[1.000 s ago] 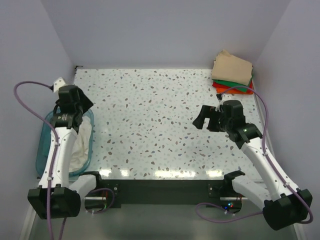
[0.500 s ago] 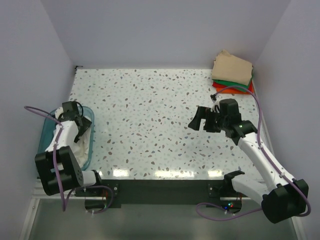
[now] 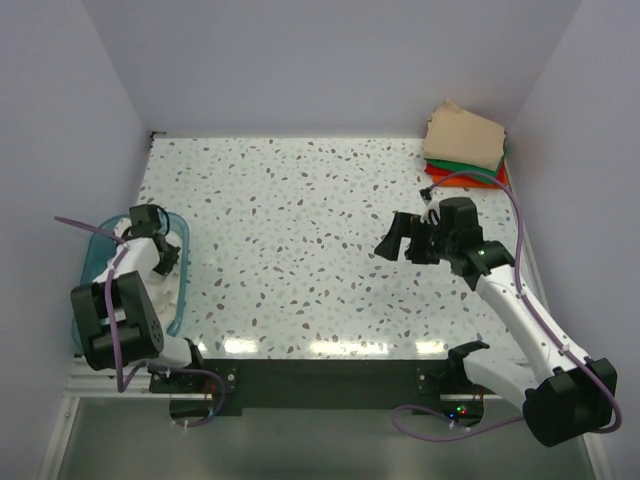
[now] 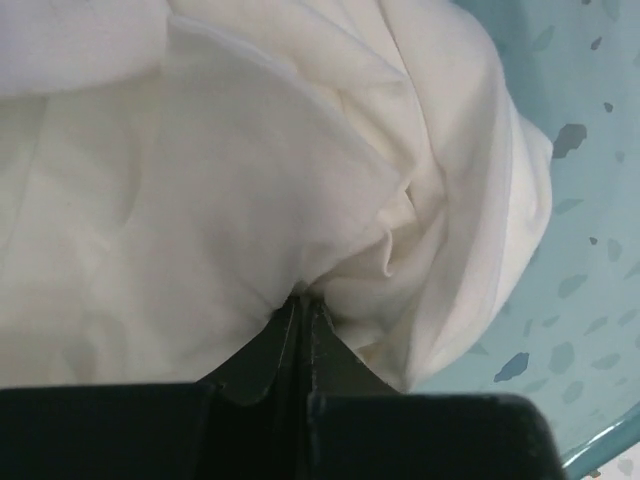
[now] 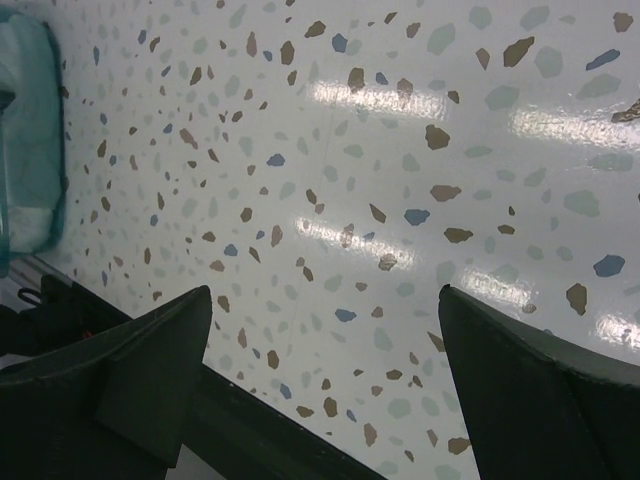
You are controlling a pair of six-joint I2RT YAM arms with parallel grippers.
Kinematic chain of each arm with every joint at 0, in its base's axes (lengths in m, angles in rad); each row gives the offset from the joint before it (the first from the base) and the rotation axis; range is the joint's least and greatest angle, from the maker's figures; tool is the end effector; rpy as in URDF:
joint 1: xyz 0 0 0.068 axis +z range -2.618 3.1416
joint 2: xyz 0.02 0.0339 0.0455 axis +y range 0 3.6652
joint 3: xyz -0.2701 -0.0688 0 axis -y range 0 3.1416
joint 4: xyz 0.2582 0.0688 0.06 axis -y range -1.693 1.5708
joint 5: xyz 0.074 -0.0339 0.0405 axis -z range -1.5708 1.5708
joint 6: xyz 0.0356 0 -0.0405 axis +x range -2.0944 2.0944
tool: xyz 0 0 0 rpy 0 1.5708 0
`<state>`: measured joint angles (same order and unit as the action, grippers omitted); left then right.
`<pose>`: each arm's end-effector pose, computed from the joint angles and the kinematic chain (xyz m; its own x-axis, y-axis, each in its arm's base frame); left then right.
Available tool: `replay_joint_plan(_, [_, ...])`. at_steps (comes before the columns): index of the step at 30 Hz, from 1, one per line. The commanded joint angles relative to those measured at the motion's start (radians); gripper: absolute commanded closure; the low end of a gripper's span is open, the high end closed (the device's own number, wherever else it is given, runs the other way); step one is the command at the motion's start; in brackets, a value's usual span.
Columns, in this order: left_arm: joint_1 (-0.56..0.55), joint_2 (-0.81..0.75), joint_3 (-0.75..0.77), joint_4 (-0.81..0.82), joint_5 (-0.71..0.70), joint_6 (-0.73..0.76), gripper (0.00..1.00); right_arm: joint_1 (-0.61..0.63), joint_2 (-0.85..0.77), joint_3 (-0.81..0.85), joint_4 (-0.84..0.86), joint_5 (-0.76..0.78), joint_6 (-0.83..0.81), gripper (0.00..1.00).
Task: Fold and stack the t-shirts
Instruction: Grab the tshirt from the pile, then move the tshirt to the center of the board
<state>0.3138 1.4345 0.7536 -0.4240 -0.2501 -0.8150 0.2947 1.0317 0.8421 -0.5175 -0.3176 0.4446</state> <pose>0.2545 0.0919 0.1683 -0.2882 -0.8348 -0.4690 -0.8961 0.4079 -0.1753 0.2151 0.0769 0.2855 -0.7776 0.1910 -0.5991 -0.1868 0.8396 0.5101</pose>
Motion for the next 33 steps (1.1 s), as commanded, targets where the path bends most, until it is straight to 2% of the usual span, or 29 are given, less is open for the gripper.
replay_joint_plan(1, [0.004, -0.092, 0.061, -0.028, -0.050, 0.037, 1.00, 0.003, -0.004, -0.003, 0.039, -0.044, -0.006, 0.01])
replay_joint_plan(6, [0.004, -0.230, 0.202, -0.125, -0.127, 0.152, 1.00, 0.003, 0.008, 0.005, 0.045, -0.058, -0.004, 0.01])
replay_joint_plan(12, [0.002, -0.356, 0.429, -0.150, -0.083, 0.269, 1.00, 0.003, 0.018, 0.018, 0.039, -0.060, -0.006, 0.01])
replay_joint_plan(17, [0.001, -0.356, 0.610, -0.141, 0.072, 0.306, 1.00, 0.003, 0.024, 0.038, 0.042, -0.051, -0.001, 0.01])
replay_joint_plan(21, [-0.010, -0.306, 0.833, -0.125, 0.207, 0.306, 1.00, 0.003, 0.027, 0.052, 0.047, -0.044, 0.005, 0.01])
replay_joint_plan(25, [-0.024, -0.240, 1.041, -0.095, 0.392, 0.272, 1.00, 0.004, 0.024, 0.080, 0.051, -0.029, 0.006, 0.01])
replay_joint_plan(27, [-0.039, -0.198, 1.160, -0.085, 0.437, 0.257, 1.00, 0.003, 0.022, 0.089, 0.050, -0.020, 0.008, 0.01])
replay_joint_plan(33, [-0.071, -0.135, 1.337, 0.010, 0.594, 0.145, 1.00, 0.003, 0.027, 0.123, 0.051, 0.003, 0.013, 0.01])
